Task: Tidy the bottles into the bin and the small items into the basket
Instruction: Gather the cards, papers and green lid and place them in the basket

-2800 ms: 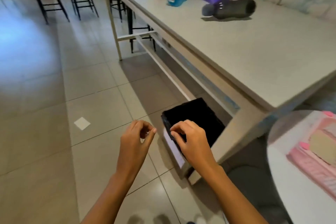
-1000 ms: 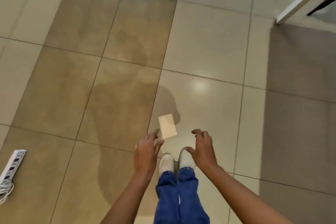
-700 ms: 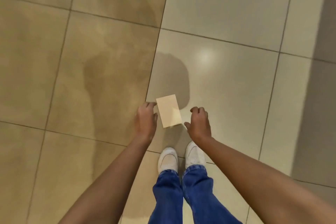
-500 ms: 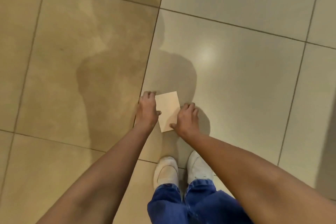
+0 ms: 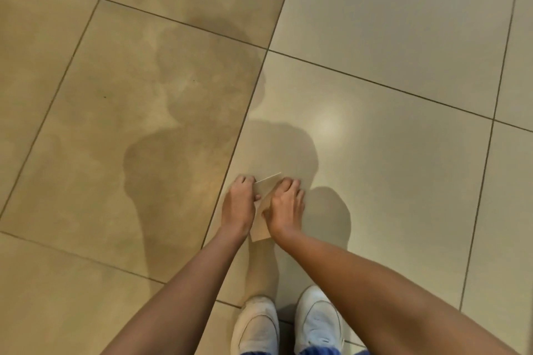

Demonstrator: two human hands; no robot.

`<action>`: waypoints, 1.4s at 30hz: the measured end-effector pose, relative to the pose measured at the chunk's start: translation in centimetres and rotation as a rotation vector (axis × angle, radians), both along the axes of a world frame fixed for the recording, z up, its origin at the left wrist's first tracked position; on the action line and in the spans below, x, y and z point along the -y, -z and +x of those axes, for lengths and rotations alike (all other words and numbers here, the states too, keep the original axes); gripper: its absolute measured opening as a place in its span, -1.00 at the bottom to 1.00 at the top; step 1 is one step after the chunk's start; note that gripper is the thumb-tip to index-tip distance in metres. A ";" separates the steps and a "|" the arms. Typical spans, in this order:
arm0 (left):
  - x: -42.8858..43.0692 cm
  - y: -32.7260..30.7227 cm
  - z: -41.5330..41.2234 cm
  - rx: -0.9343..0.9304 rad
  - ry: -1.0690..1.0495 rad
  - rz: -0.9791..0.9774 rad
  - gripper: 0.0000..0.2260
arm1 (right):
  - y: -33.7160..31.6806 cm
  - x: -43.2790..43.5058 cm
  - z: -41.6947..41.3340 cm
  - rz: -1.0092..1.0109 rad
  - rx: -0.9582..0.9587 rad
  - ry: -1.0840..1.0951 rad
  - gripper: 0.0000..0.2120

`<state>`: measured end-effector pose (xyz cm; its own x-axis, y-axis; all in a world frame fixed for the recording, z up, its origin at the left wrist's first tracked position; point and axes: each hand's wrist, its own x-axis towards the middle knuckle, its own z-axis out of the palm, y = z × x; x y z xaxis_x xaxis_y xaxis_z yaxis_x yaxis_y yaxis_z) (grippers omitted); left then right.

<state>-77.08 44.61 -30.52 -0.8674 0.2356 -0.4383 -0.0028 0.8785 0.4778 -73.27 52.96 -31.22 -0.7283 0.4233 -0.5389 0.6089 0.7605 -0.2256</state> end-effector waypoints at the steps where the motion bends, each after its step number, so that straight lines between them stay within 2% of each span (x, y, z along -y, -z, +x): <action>1: 0.0 -1.1 -0.1 -0.028 -0.035 0.029 -0.83 | -0.7 -0.6 -0.2 -0.020 -0.021 0.018 -0.40; 3: 0.1 -3.5 -0.4 -0.090 -0.084 0.070 -0.85 | -2.4 -2.0 -0.7 -0.118 -0.076 0.055 -0.36; 4: 0.1 -5.0 -0.4 -0.110 -0.115 0.096 -0.85 | -3.7 -2.8 -1.0 -0.181 -0.102 0.060 -0.41; 7: 0.0 -10.0 -0.7 -0.126 -0.196 0.185 -0.87 | -8.4 -5.1 -1.5 -0.351 -0.180 0.013 -0.67; 10: -0.3 -15.9 -0.8 -0.127 -0.207 0.258 -0.92 | -14.4 -7.0 -1.4 -0.408 -0.285 -0.044 -0.86; 15: -1.1 -28.1 0.2 -0.173 -0.148 0.330 -0.90 | -26.7 -10.0 0.2 -0.385 -0.385 -0.055 -0.86; 20: -2.5 -42.1 1.3 -0.183 -0.046 0.389 -0.85 | -41.7 -12.8 2.9 -0.356 -0.498 -0.045 -0.85; 27: -5.8 -60.0 4.5 -0.206 0.078 0.561 -0.86 | -60.6 -15.6 8.7 -0.191 -0.636 0.010 -0.89; 30: -6.8 -66.0 6.2 -0.216 0.148 0.621 -0.86 | -66.8 -15.5 11.7 -0.106 -0.720 0.101 -0.90; 35: -6.8 -73.5 9.7 -0.230 0.256 0.766 -0.87 | -74.9 -12.8 18.0 0.049 -0.880 0.284 -0.95; 42: -5.5 -81.3 16.0 -0.286 0.640 0.914 -0.88 | -83.0 -6.6 28.8 0.297 -1.027 0.470 -0.89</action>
<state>-61.07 50.09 50.77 -0.5148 0.7967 0.3167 0.5299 0.0053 0.8480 -44.49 59.54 51.79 -0.5020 0.7779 0.3781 0.4791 0.6141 -0.6272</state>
